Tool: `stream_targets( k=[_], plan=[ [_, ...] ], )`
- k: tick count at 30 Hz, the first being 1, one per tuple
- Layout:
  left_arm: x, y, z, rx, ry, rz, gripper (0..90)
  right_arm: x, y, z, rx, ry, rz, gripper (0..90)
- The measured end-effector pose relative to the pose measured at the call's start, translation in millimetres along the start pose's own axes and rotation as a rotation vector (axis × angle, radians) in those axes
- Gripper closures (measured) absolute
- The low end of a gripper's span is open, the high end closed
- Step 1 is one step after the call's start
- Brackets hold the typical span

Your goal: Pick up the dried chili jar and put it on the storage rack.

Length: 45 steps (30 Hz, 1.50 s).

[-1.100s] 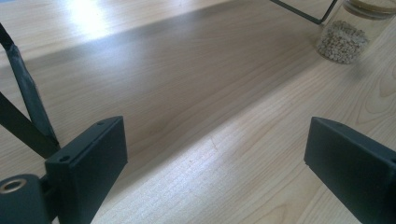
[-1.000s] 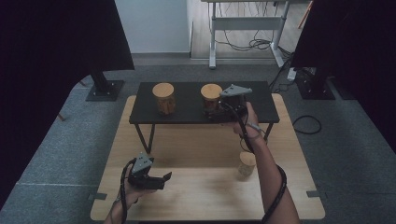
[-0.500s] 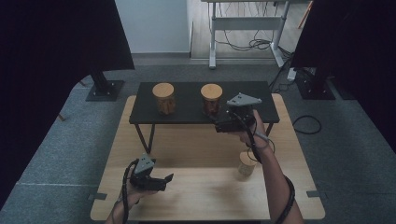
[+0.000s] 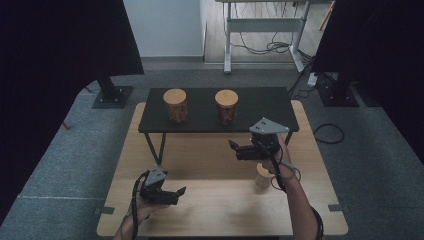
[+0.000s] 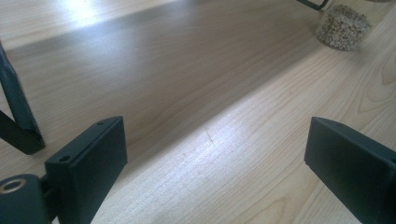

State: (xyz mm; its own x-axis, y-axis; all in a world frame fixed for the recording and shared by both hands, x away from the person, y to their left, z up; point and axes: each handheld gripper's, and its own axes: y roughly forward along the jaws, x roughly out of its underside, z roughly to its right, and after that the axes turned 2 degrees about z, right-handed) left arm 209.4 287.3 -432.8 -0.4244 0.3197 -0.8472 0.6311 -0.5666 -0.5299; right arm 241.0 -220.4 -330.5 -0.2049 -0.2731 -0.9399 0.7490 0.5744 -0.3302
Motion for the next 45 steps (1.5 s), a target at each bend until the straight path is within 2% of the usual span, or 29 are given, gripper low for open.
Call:
stream_targets(
  k=[6,13,18,23,27,31,35,38,45],
  plan=[
    [-0.3,0.5,0.0,0.002,0.003,-0.004,5.4,16.2,-8.6,-5.2,-0.008,0.004,0.01,4.8],
    [-0.4,-0.9,-1.0,-0.001,0.0,-0.003,5.4,40.4,-22.2,-12.2,-0.015,0.038,0.041,4.8],
    [0.0,-1.4,-1.1,-0.005,0.0,-0.002,5.4,59.1,-27.3,-18.7,-0.013,0.055,0.04,4.8],
    [0.1,-1.4,-1.7,-0.007,-0.001,-0.004,5.4,78.8,-23.6,-22.9,-0.008,0.088,0.008,4.8],
    [0.4,-1.3,-2.4,-0.011,-0.003,-0.005,5.4,92.8,-19.0,-21.0,-0.038,0.13,-0.023,4.8],
    [0.7,-1.4,-3.0,-0.014,-0.006,-0.005,5.4,106.1,-14.7,-23.9,-0.046,0.153,-0.046,4.7],
    [0.8,-1.3,-3.2,-0.014,-0.006,-0.008,5.4,111.7,-8.5,-27.6,-0.058,0.149,-0.082,4.5],
    [1.1,-0.6,-3.5,-0.013,-0.007,-0.009,5.4,116.5,-5.6,-29.5,-0.076,0.164,-0.092,4.4],
    [0.3,-1.2,-1.6,-0.01,0.002,-0.006,5.3,122.2,-1.6,-34.2,-0.074,0.161,-0.119,4.2]
  ],
)
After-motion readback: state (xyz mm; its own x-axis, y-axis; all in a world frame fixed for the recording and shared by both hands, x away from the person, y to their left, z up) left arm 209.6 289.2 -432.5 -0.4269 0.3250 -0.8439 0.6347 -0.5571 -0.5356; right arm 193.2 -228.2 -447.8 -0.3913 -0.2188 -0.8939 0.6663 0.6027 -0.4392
